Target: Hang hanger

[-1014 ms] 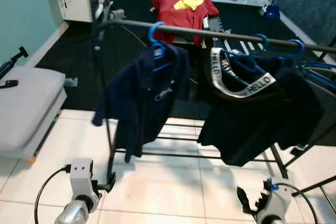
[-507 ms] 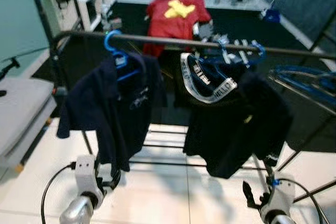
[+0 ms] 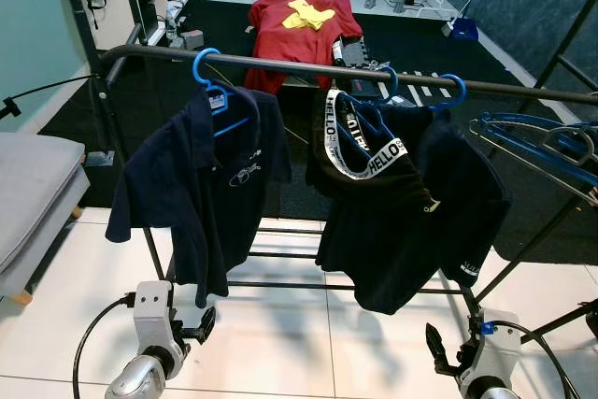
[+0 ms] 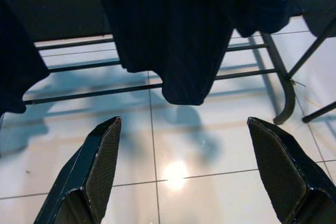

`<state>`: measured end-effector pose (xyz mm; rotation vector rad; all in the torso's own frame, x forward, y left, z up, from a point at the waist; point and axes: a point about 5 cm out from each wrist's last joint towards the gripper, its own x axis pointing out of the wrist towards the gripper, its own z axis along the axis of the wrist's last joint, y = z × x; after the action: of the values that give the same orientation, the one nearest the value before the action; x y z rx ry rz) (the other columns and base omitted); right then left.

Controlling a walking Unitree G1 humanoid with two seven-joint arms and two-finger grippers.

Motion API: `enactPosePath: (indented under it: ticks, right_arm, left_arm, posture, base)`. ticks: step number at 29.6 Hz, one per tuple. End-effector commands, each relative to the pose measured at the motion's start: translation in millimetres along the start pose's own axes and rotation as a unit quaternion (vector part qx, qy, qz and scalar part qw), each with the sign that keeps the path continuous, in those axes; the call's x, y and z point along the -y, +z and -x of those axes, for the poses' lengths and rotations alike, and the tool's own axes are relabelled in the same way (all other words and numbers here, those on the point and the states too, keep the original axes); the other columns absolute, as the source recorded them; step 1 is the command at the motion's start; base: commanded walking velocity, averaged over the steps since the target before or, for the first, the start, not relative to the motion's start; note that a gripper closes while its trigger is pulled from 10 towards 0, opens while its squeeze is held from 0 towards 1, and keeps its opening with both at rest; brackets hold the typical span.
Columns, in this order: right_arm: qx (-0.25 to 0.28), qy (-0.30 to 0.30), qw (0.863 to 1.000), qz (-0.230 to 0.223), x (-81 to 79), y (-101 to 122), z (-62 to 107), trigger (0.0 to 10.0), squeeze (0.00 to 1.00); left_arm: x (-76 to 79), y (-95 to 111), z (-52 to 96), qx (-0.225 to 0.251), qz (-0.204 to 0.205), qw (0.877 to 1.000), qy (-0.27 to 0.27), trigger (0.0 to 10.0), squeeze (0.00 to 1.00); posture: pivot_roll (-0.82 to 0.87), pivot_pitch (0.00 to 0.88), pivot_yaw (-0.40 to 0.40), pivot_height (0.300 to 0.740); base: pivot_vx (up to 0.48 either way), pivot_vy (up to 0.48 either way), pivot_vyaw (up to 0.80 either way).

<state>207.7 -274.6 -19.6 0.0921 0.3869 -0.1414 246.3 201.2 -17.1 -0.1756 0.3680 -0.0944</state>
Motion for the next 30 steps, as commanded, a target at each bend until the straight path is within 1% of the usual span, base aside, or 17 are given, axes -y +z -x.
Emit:
enactPosePath:
  ticks: [1,13,17,18,21,22,23,25,26,29,30]
  right_arm:
    - [-0.008,0.001,1.000,-0.004,1.0,-4,2.9,10.0,0.00]
    - [-0.012,0.002,1.000,-0.008,4.0,-5,4.1,10.0,0.00]
    - [-0.013,0.001,1.000,-0.008,4.1,-5,4.1,10.0,0.00]
    - [-0.013,0.001,1.000,-0.008,4.2,-5,4.2,10.0,0.00]
    - [-0.014,0.002,1.000,-0.009,4.0,-5,4.3,10.0,0.00]
    - [-0.014,0.002,1.000,-0.009,4.0,-5,4.3,10.0,0.00]
    - [-0.014,0.002,1.000,-0.010,3.7,-5,4.2,10.0,0.00]
    - [-0.014,0.002,1.000,-0.010,3.7,-5,4.2,10.0,0.00]
    - [-0.014,0.003,1.000,-0.012,3.3,-5,4.0,10.0,0.00]
    - [-0.014,0.003,1.000,-0.012,3.3,-5,4.0,10.0,0.00]
    - [-0.014,0.003,1.000,-0.012,2.9,-5,3.8,10.0,0.00]
  left_arm:
    - [-1.0,-5,3.2,-0.009,-0.011,1.000,-0.006,10.0,0.00]
    - [2.1,-6,3.1,-0.006,-0.009,1.000,-0.010,10.0,0.00]
    - [1.6,-5,2.8,0.002,-0.008,1.000,-0.006,10.0,0.00]
    - [0.8,-1,1.7,0.010,-0.007,1.000,-0.003,10.0,0.00]
    - [-0.4,22,-4.3,0.054,-0.009,0.998,-0.007,10.0,0.00]
    - [-0.4,22,-4.3,0.054,-0.009,0.998,-0.007,10.0,0.00]
    - [0.6,29,-6.0,0.067,-0.012,0.998,-0.011,10.0,0.00]
    - [0.6,29,-6.0,0.067,-0.012,0.998,-0.011,10.0,0.00]
    - [3.1,37,-8.2,0.081,-0.018,0.996,-0.016,10.0,0.00]
    - [3.1,37,-8.2,0.081,-0.018,0.996,-0.016,10.0,0.00]
    - [5.7,43,-10.0,0.090,-0.024,0.995,-0.023,10.0,0.00]
  posture:
    - [0.03,0.099,-0.076,0.740]
    - [0.02,0.101,-0.076,0.740]
    - [0.02,0.101,-0.076,0.740]
    - [0.02,0.100,-0.076,0.740]
    - [0.02,0.100,-0.075,0.740]
    - [0.02,0.100,-0.075,0.740]
    - [0.02,0.100,-0.073,0.740]
    - [0.02,0.100,-0.073,0.740]
    - [0.02,0.100,-0.073,0.740]
    - [0.02,0.100,-0.073,0.740]
    - [0.02,0.100,-0.072,0.740]
  base:
    - [0.000,-0.412,0.00]
    - [0.000,-0.407,0.00]
    - [0.000,0.000,0.00]
    - [0.000,0.000,0.00]
    - [0.000,0.000,0.00]
    - [0.000,0.000,0.00]
    - [0.000,0.000,0.00]
    - [0.000,0.000,0.00]
    - [0.000,0.000,0.00]
    - [0.000,0.000,0.00]
    - [0.000,0.000,0.00]
